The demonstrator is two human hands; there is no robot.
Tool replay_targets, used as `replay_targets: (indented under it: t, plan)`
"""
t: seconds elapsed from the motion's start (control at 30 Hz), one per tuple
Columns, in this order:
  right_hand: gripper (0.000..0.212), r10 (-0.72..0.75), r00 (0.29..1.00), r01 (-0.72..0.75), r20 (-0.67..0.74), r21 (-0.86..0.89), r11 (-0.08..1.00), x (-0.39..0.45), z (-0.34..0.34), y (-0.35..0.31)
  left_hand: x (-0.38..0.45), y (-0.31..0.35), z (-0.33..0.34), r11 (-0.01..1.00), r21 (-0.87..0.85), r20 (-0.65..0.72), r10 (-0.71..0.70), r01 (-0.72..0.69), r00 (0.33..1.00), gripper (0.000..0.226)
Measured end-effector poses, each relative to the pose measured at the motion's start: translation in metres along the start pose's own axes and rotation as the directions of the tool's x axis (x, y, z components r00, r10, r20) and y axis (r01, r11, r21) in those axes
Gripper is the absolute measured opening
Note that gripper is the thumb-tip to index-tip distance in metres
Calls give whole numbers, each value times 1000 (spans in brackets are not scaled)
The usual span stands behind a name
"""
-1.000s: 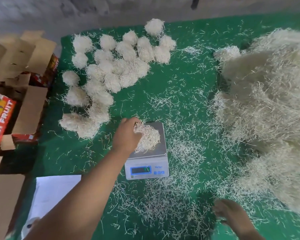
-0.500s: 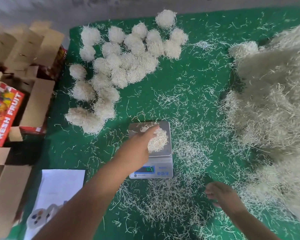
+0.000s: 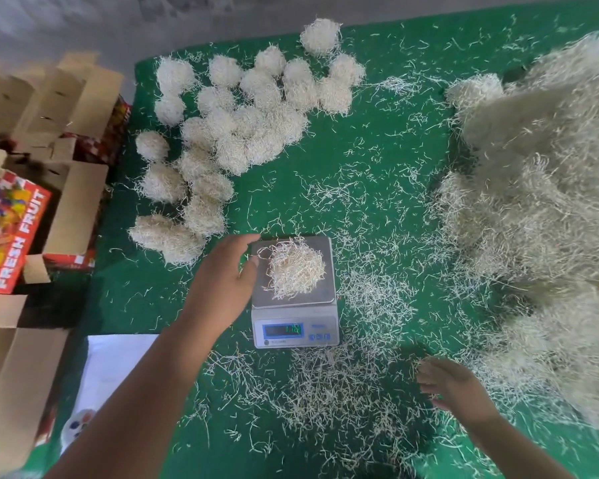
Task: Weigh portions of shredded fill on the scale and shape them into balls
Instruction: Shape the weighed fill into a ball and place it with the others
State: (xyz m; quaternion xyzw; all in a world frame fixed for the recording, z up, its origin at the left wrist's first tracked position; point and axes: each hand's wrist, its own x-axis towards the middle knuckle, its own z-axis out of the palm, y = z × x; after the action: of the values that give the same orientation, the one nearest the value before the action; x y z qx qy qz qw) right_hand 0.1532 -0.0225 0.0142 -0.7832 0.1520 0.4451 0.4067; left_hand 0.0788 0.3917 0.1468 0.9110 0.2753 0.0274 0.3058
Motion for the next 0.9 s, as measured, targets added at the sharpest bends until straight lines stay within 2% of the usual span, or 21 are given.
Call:
replay_targets:
  t: [0.17, 0.43, 0.6, 0.9]
  plan:
    - [13, -11, 1000, 11, 6, -53, 999, 2, -1, 12, 1, 2, 12, 996, 33, 144, 78, -84, 986, 64]
    - [14, -38, 999, 35, -17, -133, 991, -7, -1, 19, 20, 14, 26, 991, 123, 259, 12, -46, 966, 106]
    - [13, 1, 1000, -3, -17, -83, 997, -17, -5, 25, 47, 20, 37, 976, 209, 380, -21, -63, 925, 134]
    - [15, 23, 999, -25, -27, -77, 997, -24, -10, 30, 67, 12, 61, 958, 280, 514, -92, -65, 853, 149]
